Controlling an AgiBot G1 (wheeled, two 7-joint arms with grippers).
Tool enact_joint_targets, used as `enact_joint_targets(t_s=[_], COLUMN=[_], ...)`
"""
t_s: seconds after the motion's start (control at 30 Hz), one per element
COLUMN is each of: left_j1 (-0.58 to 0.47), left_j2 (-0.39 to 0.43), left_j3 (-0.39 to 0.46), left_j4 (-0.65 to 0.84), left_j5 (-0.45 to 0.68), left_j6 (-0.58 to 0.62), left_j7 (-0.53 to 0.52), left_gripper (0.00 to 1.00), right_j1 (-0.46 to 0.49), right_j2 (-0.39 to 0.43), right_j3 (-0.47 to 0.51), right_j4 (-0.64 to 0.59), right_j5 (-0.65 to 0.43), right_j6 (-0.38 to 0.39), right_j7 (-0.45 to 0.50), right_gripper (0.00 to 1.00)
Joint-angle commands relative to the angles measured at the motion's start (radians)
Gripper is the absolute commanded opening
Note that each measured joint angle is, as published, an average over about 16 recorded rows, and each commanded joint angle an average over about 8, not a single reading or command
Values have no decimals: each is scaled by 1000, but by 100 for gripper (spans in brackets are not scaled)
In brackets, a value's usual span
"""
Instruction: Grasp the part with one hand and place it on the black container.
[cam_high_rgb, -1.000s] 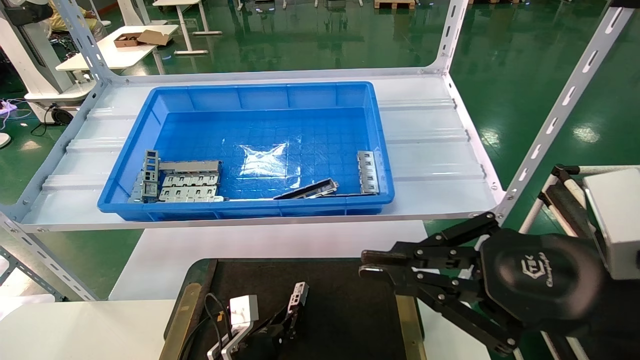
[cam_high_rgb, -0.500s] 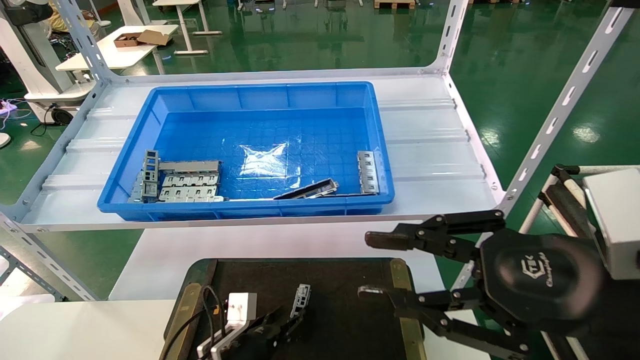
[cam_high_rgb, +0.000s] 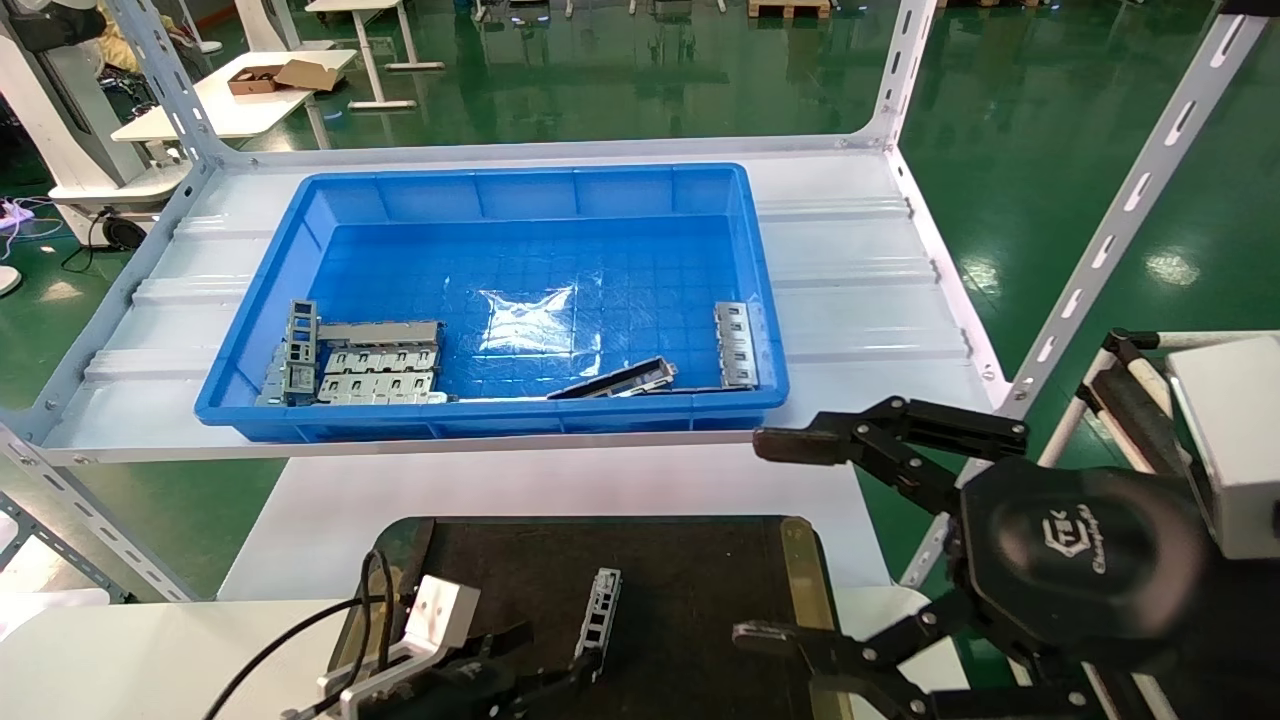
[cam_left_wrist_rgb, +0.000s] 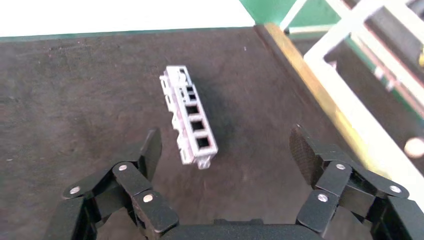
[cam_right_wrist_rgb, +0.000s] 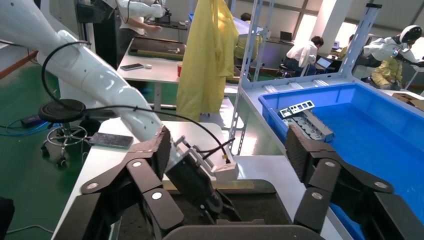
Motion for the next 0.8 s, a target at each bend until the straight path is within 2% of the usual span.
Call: enact_joint_targets(t_s=[0.03,0.23,0.53,0.8], left_j1=[-14,-42,-47,-33], left_j2=[-31,-80,-144,-198], left_j3=[7,-31,-139,-218], left_j4=[-20,-30,-30,-26], left_j5=[9,-34,-173,-274], left_j6=[29,142,326,420], left_j7=[0,79,283,401], left_gripper=[100,100,100,100], right_j1=[0,0,0,0], right_j2=[0,0,0,0], right_j3=[0,0,-1,-1], right_j4=[0,0,0,0], right_j5=[0,0,0,1], right_j6=[0,0,0,0], right_j7=[0,0,0,0], right_gripper=[100,100,100,100])
